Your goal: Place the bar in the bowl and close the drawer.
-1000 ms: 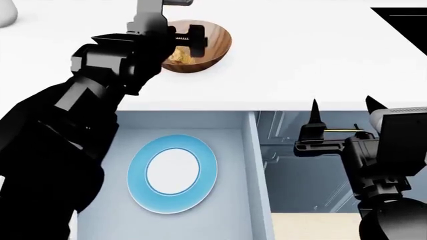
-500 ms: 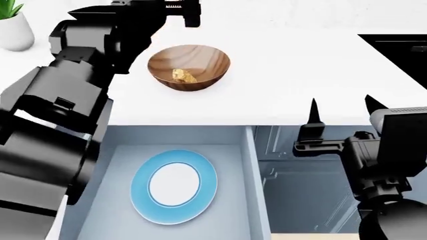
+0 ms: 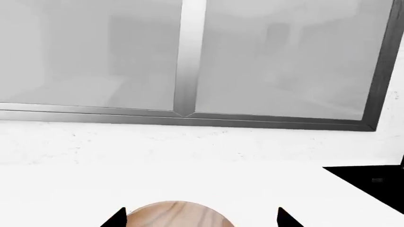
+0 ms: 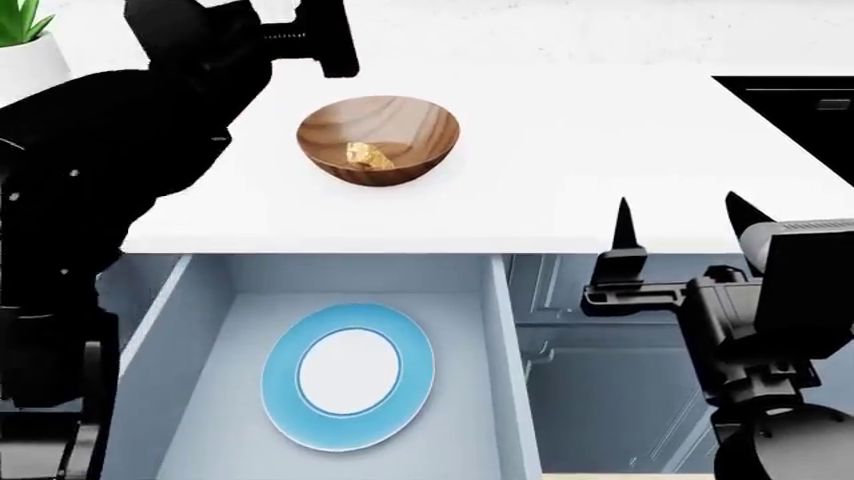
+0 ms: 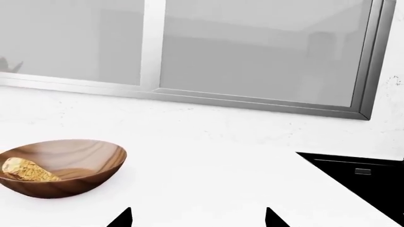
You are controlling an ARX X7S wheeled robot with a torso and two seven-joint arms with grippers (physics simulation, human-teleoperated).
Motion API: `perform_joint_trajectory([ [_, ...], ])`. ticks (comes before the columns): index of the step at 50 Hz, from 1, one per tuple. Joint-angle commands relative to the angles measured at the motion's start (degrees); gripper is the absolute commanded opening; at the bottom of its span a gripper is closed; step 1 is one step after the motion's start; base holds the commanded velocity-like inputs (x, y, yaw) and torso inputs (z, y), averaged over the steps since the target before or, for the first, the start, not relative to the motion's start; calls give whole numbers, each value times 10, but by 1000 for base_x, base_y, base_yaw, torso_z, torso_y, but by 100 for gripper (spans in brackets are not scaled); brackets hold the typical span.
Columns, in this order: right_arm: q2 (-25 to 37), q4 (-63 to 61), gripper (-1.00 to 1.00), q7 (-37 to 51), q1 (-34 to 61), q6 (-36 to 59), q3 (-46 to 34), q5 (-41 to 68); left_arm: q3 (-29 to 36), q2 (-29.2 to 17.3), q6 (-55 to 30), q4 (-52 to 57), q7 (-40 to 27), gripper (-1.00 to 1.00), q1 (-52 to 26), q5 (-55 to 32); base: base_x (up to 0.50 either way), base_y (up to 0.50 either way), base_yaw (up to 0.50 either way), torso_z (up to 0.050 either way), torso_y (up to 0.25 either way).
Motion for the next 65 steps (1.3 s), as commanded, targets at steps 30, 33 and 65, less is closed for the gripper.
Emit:
perform_joint_trajectory([
  [30, -4, 14, 100, 6, -4, -6, 3, 20, -161, -144, -8, 436, -86, 100, 388, -145, 0, -241, 0, -1, 33],
  [33, -4, 15, 100, 6, -6, -7, 3, 21, -161, -144, -7, 435, -86, 100, 390, -143, 0, -500, 0, 0, 0],
  [65, 2, 1, 100, 18, -1, 6, 2, 37, -173, -155, -6, 449, -105, 100, 392, -164, 0, -500, 0, 0, 0],
])
